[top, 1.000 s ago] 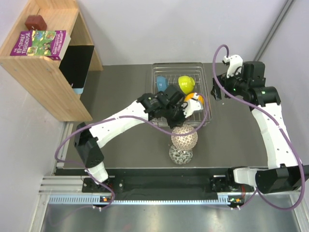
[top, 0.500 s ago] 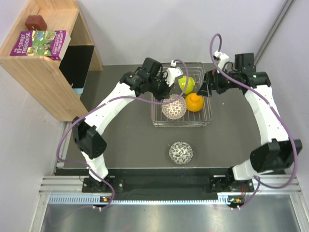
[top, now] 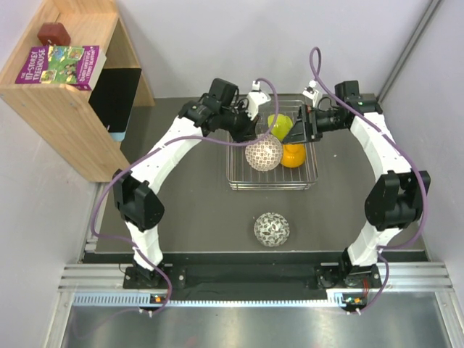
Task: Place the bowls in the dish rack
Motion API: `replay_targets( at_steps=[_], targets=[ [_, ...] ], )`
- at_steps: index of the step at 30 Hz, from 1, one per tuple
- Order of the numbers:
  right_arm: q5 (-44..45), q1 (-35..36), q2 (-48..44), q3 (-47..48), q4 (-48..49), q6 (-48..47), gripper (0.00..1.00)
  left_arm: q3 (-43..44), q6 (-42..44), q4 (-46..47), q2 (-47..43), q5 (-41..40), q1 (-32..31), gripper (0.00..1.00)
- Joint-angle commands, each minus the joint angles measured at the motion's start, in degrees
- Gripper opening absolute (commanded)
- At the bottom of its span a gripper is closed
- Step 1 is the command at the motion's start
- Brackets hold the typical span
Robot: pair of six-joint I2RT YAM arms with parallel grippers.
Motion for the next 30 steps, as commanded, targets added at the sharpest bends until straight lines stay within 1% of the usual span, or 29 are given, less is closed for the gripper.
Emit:
replay_targets(
  at_steps=[1,6,12,20,27,30],
  targets=[
    [-6.05,-0.38,-0.03,2.16,0.28,0.25,1.0,2.84,-1.95,7.04,-0.76,6.18,1.9,0.0],
    [-6.67,0.94,0.23,1.46,0.8,0.34,1.0,2.75,-1.69,7.22,0.12,8.46,2.16,0.0],
    [-7.9,1.91,1.54,0.58,1.68,0.69,1.0,2.4,-2.92,9.85,-0.23,12.16,2.78,0.0],
    [-9.48,2.87,3.57,1.1,1.51,0.61,1.0,1.96,-4.5,11.26,-0.85,12.6,2.87,0.0],
    [-13.61,4.81,5.5,1.98,0.63,0.43,1.0,0.82,-4.77,12.23,-1.11,12.86,2.69,0.0],
    [-15.81,5.51,5.59,1.81,0.54,0.34,0.97,0.47,-4.94,12.5,-1.11,12.95,2.69,0.0]
  ],
)
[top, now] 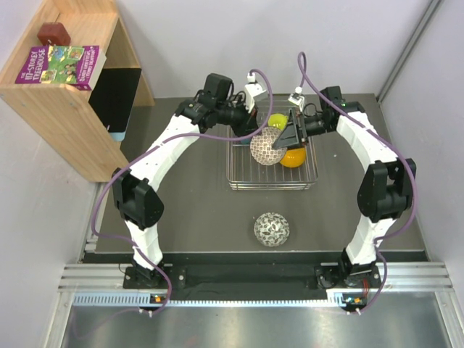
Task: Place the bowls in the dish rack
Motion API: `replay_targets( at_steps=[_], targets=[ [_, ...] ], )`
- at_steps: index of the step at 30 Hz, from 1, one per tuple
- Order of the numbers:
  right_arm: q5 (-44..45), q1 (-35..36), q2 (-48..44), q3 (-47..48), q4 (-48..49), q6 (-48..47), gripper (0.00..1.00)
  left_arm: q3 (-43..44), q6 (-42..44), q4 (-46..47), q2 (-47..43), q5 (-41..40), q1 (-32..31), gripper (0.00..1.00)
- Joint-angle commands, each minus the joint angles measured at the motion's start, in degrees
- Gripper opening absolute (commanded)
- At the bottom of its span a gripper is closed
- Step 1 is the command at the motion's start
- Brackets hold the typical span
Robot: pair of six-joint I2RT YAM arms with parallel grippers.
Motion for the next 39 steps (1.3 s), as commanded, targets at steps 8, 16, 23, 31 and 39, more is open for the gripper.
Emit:
replay_targets(
  at_steps=[8,16,23,31,39],
  targets=[
    [-10.91,2.15,-0.29,1.41,0.26,-1.04,0.91,-0.22,-1.14,6.14,-1.81,3.42,0.16,0.0],
    [-12.07,2.15,0.06,0.27,0.78,-1.04,0.85,-0.3,-1.23,6.31,-1.73,3.51,0.07,0.0],
    [-15.05,2.24,0.59,0.36,0.61,-1.47,0.65,-0.65,-1.05,6.31,-1.73,3.25,0.07,0.0],
    [-19.89,2.24,0.41,0.45,-1.15,-4.46,0.45,-0.83,-1.14,6.4,-1.46,3.68,0.16,0.0],
    [-16.73,2.24,0.59,0.45,-0.97,-4.64,0.19,-0.3,-1.67,6.14,-0.94,3.95,0.15,0.02]
  ],
)
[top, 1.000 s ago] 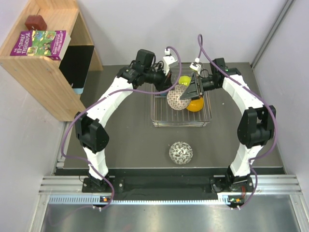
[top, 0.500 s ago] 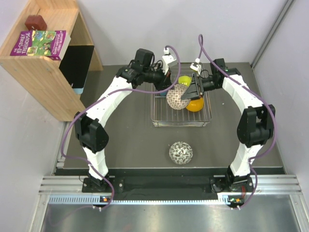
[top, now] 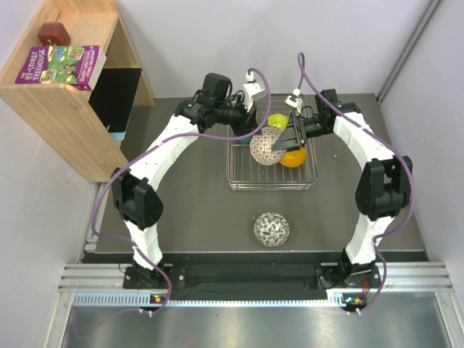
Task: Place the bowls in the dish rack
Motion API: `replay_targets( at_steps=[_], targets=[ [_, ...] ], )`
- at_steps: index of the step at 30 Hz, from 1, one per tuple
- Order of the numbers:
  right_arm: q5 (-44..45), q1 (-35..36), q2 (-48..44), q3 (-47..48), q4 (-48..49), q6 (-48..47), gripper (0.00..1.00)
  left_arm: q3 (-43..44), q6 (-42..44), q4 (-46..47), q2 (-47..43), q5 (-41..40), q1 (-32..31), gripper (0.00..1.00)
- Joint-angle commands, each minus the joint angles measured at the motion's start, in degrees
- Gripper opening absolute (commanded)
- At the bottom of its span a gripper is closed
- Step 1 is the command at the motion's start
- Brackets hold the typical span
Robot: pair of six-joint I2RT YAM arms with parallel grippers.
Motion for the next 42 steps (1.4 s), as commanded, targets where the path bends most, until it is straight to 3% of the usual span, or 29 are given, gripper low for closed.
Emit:
replay_targets(
  at_steps=[1,5,9,13,19,24,26,38,42],
  targets=[
    [-8.05,1.08,-0.96,0.93,0.86,-2.3,0.18,0.48,-0.9,4.19,-0.91,1.76,-0.3,0.05],
    [-5.77,1.08,-0.61,0.93,1.13,-1.95,0.14,0.48,-0.55,3.75,-0.74,2.2,-0.22,0.08],
    [-3.57,1.08,-0.61,0.84,1.74,-1.16,0.12,0.57,-0.64,3.84,-0.56,2.55,-0.3,0.25],
    [-1.63,1.17,-0.61,0.66,2.79,-0.02,0.07,0.75,-0.38,3.23,-0.47,4.22,-0.3,0.52],
    [-0.05,1.08,-0.52,0.4,3.5,0.78,0.0,1.01,-0.29,2.87,-0.21,4.49,-0.3,0.6],
    [2.15,1.08,-0.79,-0.57,5.25,2.18,0.0,1.1,-1.95,4.36,-0.04,0.8,-0.22,0.81],
    [3.38,1.08,-0.96,-0.92,5.7,2.88,0.0,1.1,-3.44,5.07,-0.04,-0.78,0.05,0.98],
    [10.58,1.08,-0.96,-0.48,6.93,4.64,0.0,-1.18,-12.06,11.13,-2.76,-0.26,6.81,0.99],
    [13.57,1.08,0.17,0.92,6.31,4.56,0.0,-1.54,-10.66,8.59,-3.72,-0.26,8.92,0.99]
  ],
)
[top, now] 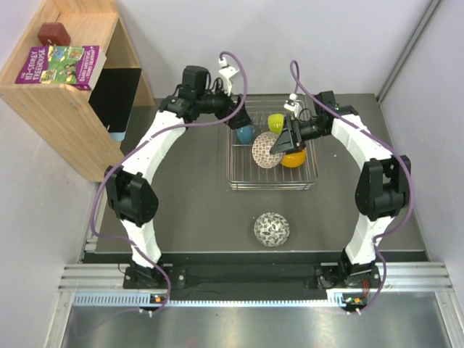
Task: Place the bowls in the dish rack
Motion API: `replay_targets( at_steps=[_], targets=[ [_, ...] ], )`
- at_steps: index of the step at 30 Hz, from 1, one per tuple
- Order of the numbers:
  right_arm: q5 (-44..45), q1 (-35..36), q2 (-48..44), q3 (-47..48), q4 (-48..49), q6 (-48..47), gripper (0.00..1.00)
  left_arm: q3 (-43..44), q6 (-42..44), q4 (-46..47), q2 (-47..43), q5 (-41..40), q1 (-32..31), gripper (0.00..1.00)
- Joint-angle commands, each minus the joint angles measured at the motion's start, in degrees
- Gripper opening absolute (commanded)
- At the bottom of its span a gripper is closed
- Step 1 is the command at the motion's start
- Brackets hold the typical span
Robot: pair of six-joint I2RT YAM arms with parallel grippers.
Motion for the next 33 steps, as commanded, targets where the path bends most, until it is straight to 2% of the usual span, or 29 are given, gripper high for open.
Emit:
replay_targets(
  at_steps=[1,6,19,29,33],
  targets=[
    [2.2,0.56,0.53,4.01,1.18,0.05,0.0,-0.99,-0.56,1.13,-4.16,0.77,2.41,0.99],
    [5.99,0.56,2.46,6.38,-0.58,-1.0,0.0,-4.15,1.46,-0.89,-6.62,-0.46,3.91,0.99],
    [22.25,1.34,1.76,7.0,5.04,-1.62,0.0,-12.07,5.41,-6.86,-14.71,-10.04,6.11,0.99],
    [34.9,6.17,0.97,8.67,6.71,-2.23,0.0,-14.79,8.05,-11.88,-17.78,-14.7,7.86,0.99],
    [42.79,9.16,0.71,9.46,7.15,-2.85,0.0,-16.63,8.49,-13.02,-19.45,-17.07,8.21,0.99]
  ],
)
